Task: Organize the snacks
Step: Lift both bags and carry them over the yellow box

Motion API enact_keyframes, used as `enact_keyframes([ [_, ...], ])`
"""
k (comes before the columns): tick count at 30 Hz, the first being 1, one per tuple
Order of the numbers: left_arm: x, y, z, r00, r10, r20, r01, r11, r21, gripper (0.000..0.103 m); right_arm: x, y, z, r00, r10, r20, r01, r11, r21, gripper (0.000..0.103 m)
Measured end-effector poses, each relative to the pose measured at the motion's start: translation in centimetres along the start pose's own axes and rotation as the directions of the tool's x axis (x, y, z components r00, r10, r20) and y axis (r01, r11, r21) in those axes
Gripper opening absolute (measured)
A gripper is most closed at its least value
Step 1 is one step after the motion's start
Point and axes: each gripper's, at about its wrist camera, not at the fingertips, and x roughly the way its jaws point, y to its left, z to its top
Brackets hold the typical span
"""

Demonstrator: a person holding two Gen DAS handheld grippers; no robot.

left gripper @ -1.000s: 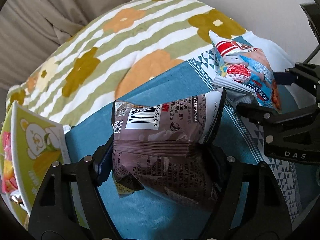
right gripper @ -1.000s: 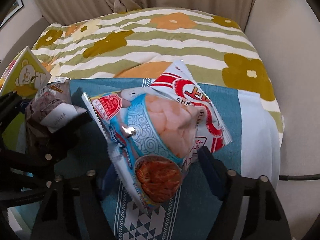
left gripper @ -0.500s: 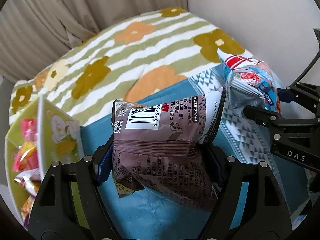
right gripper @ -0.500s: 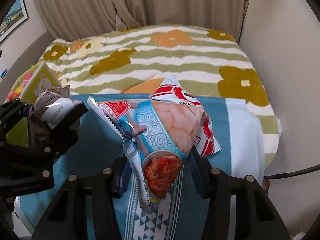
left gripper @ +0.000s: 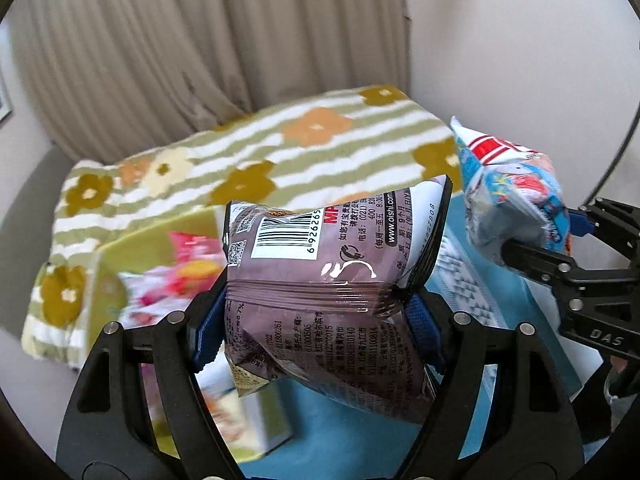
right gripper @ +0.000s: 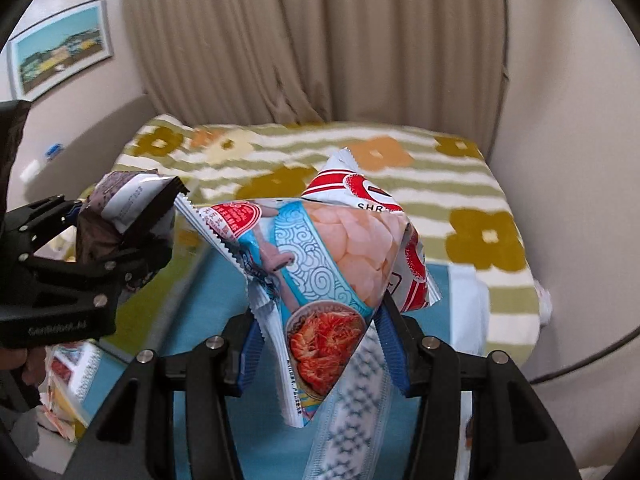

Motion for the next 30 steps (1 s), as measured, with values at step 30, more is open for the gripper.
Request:
enact_keyframes([
  [30,4.6,24.5,-5.9,0.987,0.098,-0.126,-0.105,0.993,-0.051,0.103,7.9,22.9,12.3,0.979,0.2,0.037,-0.196,0.977,-0.088,0.048],
])
